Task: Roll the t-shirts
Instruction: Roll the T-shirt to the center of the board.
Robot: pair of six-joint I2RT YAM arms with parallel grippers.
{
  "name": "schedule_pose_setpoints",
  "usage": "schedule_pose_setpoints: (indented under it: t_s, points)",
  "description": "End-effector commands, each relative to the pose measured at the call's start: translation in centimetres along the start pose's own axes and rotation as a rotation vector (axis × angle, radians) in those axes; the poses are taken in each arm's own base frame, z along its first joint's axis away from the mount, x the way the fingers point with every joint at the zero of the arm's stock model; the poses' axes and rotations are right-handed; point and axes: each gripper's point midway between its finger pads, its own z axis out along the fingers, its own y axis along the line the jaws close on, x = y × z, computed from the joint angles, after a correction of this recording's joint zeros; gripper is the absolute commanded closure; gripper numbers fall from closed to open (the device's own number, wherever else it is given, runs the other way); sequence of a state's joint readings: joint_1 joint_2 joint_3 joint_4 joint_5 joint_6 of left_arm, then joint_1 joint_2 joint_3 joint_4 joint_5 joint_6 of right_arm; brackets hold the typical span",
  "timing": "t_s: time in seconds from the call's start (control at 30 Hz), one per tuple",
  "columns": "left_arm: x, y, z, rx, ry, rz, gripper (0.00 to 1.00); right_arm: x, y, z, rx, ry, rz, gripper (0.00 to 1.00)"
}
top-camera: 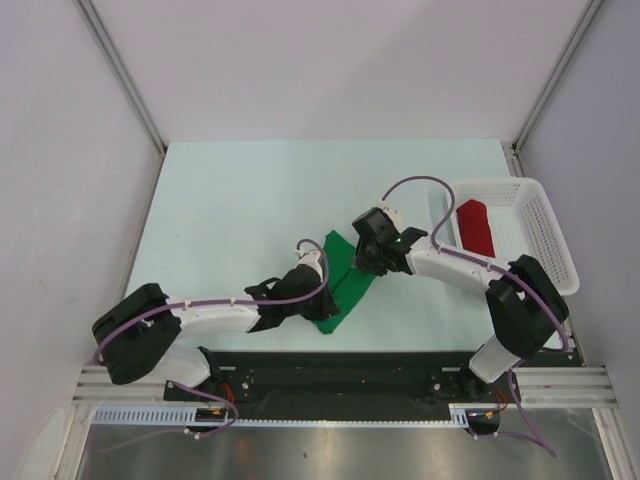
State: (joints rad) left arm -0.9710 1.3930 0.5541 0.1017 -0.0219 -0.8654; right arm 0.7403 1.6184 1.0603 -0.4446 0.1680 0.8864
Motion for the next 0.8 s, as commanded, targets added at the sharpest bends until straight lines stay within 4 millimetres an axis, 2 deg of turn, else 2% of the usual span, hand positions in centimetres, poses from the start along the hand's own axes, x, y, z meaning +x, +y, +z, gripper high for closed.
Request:
schedule_pose_setpoints:
  t_s: [0.0, 0.1, 0.2, 0.37, 0.63, 0.77]
  points:
    - [1.4, 1.5, -0.5, -0.041, 0.095, -0.036, 1.00, -2.7, 0.0, -3.4, -0.032, -0.094, 0.006, 0.60]
    - [1.5, 2.2, -0.4, -0.043, 0.112, -0.058, 1.00, -3.2, -0.3, -4.8, -0.028, -0.128, 0.011, 0.61]
    - [1.3, 2.3, -0.3, -0.034, 0.125, -0.075, 1.00, -2.4, -1.0, -5.1, -0.018, -0.122, 0.009, 0.64]
    - [1.3, 2.7, -0.1, -0.025, 0.143, -0.096, 1.00, -0.2, -2.9, -3.7, 0.032, -0.087, -0.002, 0.68]
    - [1.0, 2.9, 0.0, -0.025, 0.153, -0.105, 1.00, 1.6, -1.9, -2.3, 0.012, -0.052, -0.012, 0.67]
    - [0.8, 2.9, 0.0, -0.025, 0.156, -0.100, 0.99, 2.0, -1.3, -1.3, -0.005, -0.033, -0.005, 0.71]
